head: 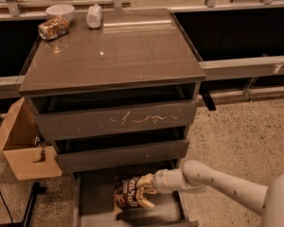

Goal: Place brown chip bag into bottom drawer

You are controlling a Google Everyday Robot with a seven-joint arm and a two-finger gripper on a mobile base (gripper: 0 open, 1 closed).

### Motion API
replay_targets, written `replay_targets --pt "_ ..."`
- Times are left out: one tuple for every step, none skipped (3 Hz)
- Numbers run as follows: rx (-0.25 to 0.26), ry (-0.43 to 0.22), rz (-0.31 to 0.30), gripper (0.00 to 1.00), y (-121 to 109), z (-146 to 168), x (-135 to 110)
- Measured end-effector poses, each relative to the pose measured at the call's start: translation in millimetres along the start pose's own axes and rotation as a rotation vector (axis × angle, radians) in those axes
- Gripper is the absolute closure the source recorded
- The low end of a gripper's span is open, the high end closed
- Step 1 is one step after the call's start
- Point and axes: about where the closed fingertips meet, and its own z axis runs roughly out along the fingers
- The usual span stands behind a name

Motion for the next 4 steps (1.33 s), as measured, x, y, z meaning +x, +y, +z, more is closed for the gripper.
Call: replay_targets --pt "0.033 -0.039 -0.001 1.0 11 25 11" --pt "0.054 -0.101 -0.002 1.0 16 55 11" --pt "0.053 -0.169 0.002 1.0 22 86 8" --pt "0.02 -0.191 -0.008 1.0 29 103 6"
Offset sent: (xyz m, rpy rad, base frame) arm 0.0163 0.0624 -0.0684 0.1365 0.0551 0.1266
